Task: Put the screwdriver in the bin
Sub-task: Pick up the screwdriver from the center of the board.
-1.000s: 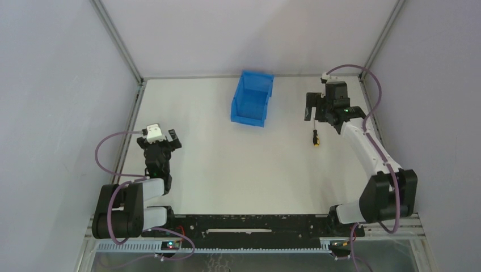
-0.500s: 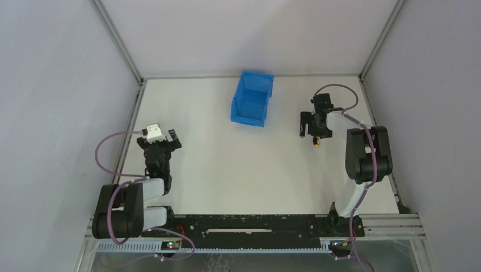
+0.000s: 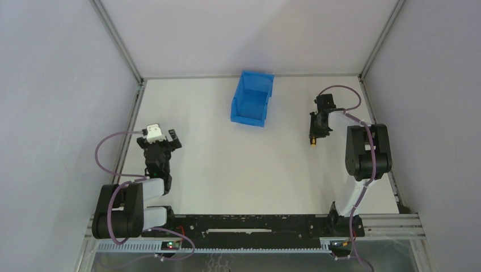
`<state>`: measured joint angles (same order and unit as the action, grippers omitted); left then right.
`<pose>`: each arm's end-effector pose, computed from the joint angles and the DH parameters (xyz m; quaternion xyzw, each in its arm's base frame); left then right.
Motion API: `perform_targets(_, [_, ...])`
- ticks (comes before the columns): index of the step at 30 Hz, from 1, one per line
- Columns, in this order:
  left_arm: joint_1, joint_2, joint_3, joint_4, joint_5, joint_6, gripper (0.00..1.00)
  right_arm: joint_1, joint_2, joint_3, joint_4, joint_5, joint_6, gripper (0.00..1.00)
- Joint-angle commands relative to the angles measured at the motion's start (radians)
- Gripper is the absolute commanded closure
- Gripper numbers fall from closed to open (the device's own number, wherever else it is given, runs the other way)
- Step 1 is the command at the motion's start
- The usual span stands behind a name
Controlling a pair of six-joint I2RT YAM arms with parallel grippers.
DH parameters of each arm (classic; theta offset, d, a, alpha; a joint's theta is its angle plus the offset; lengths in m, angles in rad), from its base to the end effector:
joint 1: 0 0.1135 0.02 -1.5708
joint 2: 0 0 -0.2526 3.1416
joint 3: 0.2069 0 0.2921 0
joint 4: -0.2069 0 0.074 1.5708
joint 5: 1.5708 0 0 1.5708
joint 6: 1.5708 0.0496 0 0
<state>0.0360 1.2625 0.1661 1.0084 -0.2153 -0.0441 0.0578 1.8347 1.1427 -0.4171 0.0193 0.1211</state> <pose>0.2488 0.0196 0.1165 -0.1019 0.7298 0.0765 0.6717 0.3987 0.0221 0.1105 0.0330 0.9729 0.0111 0.2287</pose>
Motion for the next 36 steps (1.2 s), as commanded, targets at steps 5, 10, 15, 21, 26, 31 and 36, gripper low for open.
perform_targets(5, [0.005, -0.007, 0.032, 0.035, -0.012, 0.02, 0.0, -0.003, -0.014, 0.001, -0.016, 0.017, 0.008, 0.87])
perform_targets(10, [0.005, -0.007, 0.031, 0.034, -0.013, 0.02, 0.0, -0.003, -0.076, 0.002, -0.023, 0.022, 0.007, 0.87])
perform_targets(15, [0.005, -0.006, 0.031, 0.035, -0.013, 0.02, 0.0, -0.003, -0.154, 0.035, -0.072, 0.021, 0.006, 0.87])
perform_targets(21, [0.005, -0.006, 0.031, 0.035, -0.013, 0.02, 0.0, 0.004, -0.257, 0.101, -0.149, 0.02, -0.004, 0.87])
perform_targets(26, [0.004, -0.006, 0.032, 0.035, -0.013, 0.02, 0.0, 0.01, -0.335, 0.192, -0.249, 0.021, -0.009, 0.87])
perform_targets(31, [0.005, -0.006, 0.031, 0.035, -0.012, 0.02, 0.0, 0.018, -0.381, 0.347, -0.371, 0.024, -0.017, 0.87])
perform_targets(36, [0.005, -0.006, 0.031, 0.035, -0.012, 0.02, 0.0, 0.048, -0.396, 0.506, -0.483, 0.046, -0.017, 0.87])
